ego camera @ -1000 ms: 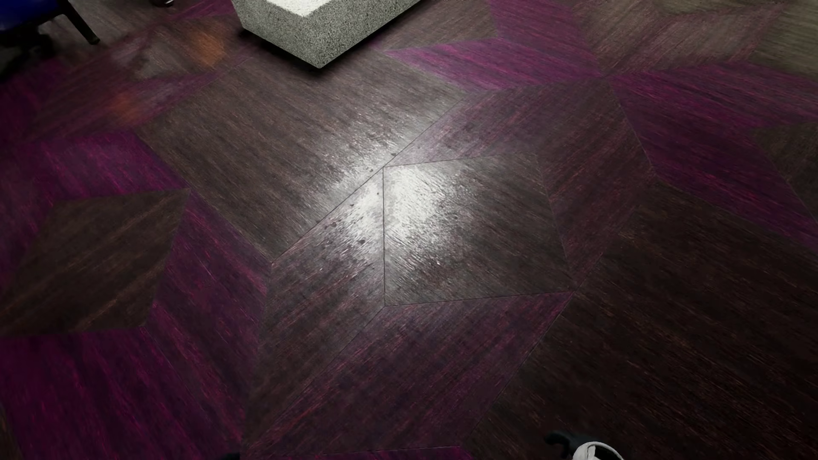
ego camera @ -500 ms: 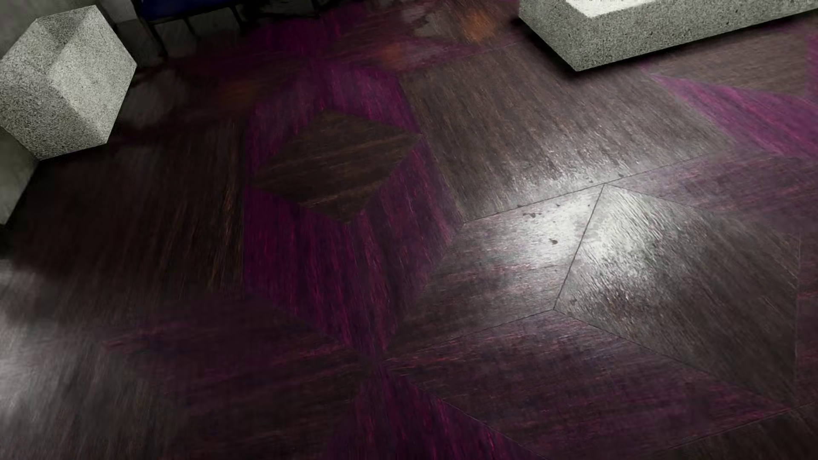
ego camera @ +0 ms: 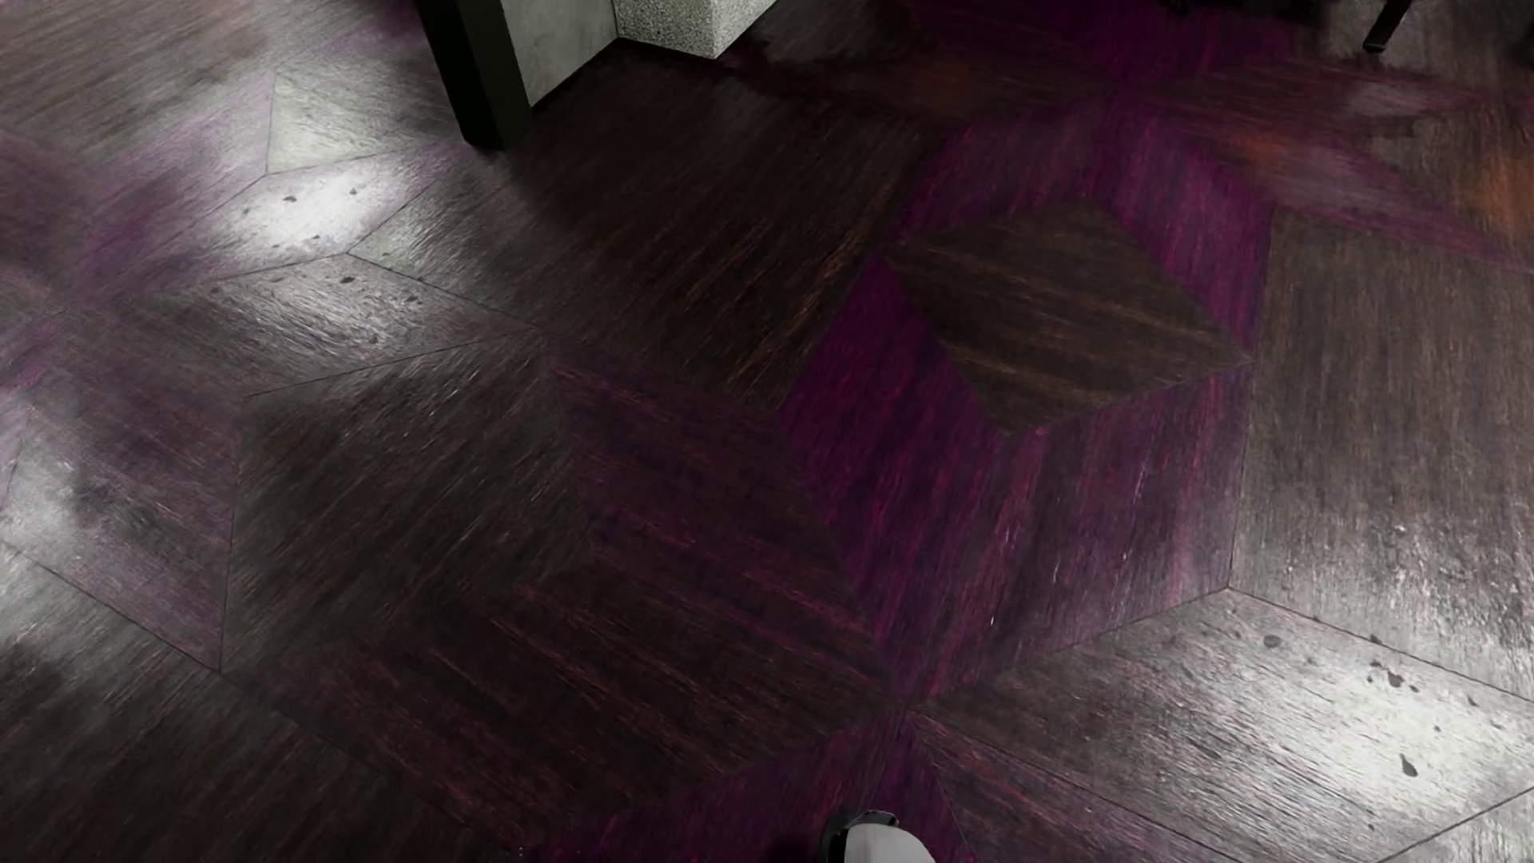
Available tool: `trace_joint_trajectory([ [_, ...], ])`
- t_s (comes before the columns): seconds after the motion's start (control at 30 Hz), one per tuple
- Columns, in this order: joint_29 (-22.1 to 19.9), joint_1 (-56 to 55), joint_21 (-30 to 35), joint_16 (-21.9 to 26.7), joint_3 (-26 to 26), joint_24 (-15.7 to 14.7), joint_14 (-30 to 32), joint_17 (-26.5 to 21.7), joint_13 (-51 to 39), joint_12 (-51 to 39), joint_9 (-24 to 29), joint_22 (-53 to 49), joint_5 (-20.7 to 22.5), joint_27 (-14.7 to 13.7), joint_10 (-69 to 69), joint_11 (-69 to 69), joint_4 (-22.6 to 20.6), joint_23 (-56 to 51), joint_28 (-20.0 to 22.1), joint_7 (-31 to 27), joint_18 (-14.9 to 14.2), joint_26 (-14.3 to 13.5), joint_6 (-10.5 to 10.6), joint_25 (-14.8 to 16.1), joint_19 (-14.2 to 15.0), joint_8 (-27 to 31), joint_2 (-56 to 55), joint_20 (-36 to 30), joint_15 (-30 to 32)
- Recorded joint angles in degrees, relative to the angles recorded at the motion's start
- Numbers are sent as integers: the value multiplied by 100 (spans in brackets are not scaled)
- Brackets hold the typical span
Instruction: Turn around
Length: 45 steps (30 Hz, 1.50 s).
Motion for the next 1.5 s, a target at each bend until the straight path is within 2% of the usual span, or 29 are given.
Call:
trace_joint_trajectory([
  [0.03,82,39,4,-111,43,-71,-31,-53,37,15,2,32,115,-42,-27,-706,-84,-16,78,-270,14,20,-26,133,178,159,124,79,233],
  [0.07,162,111,71,-189,88,-95,-32,-98,33,70,-6,53,176,-35,-87,-1294,-122,51,110,-535,-9,14,-41,195,129,287,335,95,821],
  [0.1,259,176,201,-242,142,-118,-33,-117,-24,167,-17,64,115,49,-96,-1508,-129,209,115,-780,-55,-27,-51,189,-148,127,554,93,1094],
  [0.13,359,190,363,-278,188,-124,-47,-108,-156,290,-23,79,40,164,1,-1572,-96,446,91,-941,-77,-44,-38,147,-226,-131,710,88,1007],
  [0.2,631,94,720,-439,259,-159,98,-36,-558,617,-20,121,5,422,500,-1470,55,993,77,-987,-94,26,59,-2,-176,-477,911,200,749],
  [0.27,886,-247,1109,-503,296,-106,469,-25,-948,960,3,233,-12,401,1353,-1232,142,1215,-152,-1141,-272,-32,143,-189,-284,-773,1042,197,445],
  [0.3,792,-514,1136,-417,284,48,761,-12,-1044,1037,22,334,-16,312,1929,-1147,139,1125,-409,-1368,-647,-15,181,-179,-323,-956,1140,60,296],
  [0.33,499,-790,1007,-297,244,246,1112,5,-1075,1063,49,428,-53,222,2509,-1053,76,938,-742,-1639,-1270,5,233,-72,-335,-1159,1247,-112,142],
  [0.4,-205,-1345,633,-92,40,622,1662,16,-1081,999,109,558,-260,-7,3558,-833,-284,513,-1128,-1486,-1302,14,346,228,-302,-1599,1435,-369,-126],
  [0.43,-409,-1584,524,-69,-58,693,1714,-8,-1122,953,134,568,-368,-109,3893,-768,-279,387,-1170,-1311,-1302,24,392,343,-279,-1745,1514,-369,-210],
  [0.47,-483,-1831,452,-97,-121,672,1708,-43,-1212,902,156,517,-444,-143,4028,-763,61,310,-1135,-1027,-1302,-2,435,437,-260,-1831,1580,-293,-251],
  [0.53,-400,-2121,492,-70,-66,670,1554,-138,-1457,816,171,269,-412,-116,3721,-829,1604,244,-1027,-83,-1353,-167,554,429,-231,-1826,1647,-229,-280],
  [0.57,-331,-2061,508,-2,20,675,1354,-164,-1565,767,158,116,-323,-103,3297,-863,2263,226,-963,454,-1020,-262,637,421,-218,-1762,1647,-220,-293],
  [0.6,-318,-1912,497,80,94,681,1181,-174,-1643,693,135,-24,-237,-86,2724,-892,2604,220,-887,929,-662,-326,723,426,-197,-1699,1646,-215,-309],
  [0.63,-320,-1721,501,153,144,674,1068,-188,-1700,590,105,-125,-177,-73,2032,-931,2684,236,-796,1213,-626,-352,798,421,-170,-1632,1651,-205,-316],
  [0.67,-323,-1506,497,231,171,683,1114,-202,-1721,451,70,-174,-146,-62,1223,-985,2552,262,-722,1253,-853,-344,860,417,-138,-1566,1665,-223,-309],
  [0.73,-323,-965,415,349,153,754,1471,-259,-1647,89,-17,-189,-181,-26,-219,-1245,2162,305,-723,1275,-683,-323,935,454,-69,-1483,1748,-364,-208],
  [0.8,-375,-600,223,425,99,752,1658,-317,-1415,-307,-89,-207,-321,8,-887,-1380,1916,353,-721,1452,-616,-351,968,551,27,-1435,1822,-500,-141],
  [0.9,-491,-541,-171,568,52,702,1601,-209,-721,-782,-134,-524,-635,147,-910,-1245,1631,337,-707,1387,-550,-537,919,726,189,-1467,1874,-678,-236],
  [0.97,-354,-569,-269,558,44,543,1453,-83,-283,-854,-154,-933,-819,227,-746,-1132,1487,547,-445,1291,-476,-789,878,830,287,-1515,1927,-643,-307],
  [1.07,-4,-453,-514,383,62,302,1356,239,285,-756,-196,-1232,-993,638,-738,-1112,1317,1027,-248,1198,-387,-895,784,1011,398,-1594,2099,-660,-348],
  [1.13,153,-345,-819,318,82,343,1314,516,580,-648,-225,-1181,-1048,726,-763,-1161,1255,1165,-369,1146,-363,-778,694,1183,456,-1668,2262,-691,-353],
  [1.23,318,-207,-1087,145,103,386,1227,692,823,-393,-256,-878,-1092,575,-725,-1179,1219,1065,-403,1087,-338,-535,535,1214,528,-1755,2477,-560,-376],
  [1.37,220,-6,-977,-105,155,340,1085,482,497,140,-292,-263,-1041,536,-611,-1282,1271,875,-525,1115,-327,-328,341,754,590,-1766,2744,-193,-353],
  [1.5,148,135,-194,-352,277,238,975,-6,-344,617,-323,257,-905,303,-536,-1436,1389,706,-509,1299,-319,-2,241,69,601,-1604,2844,125,-287],
])
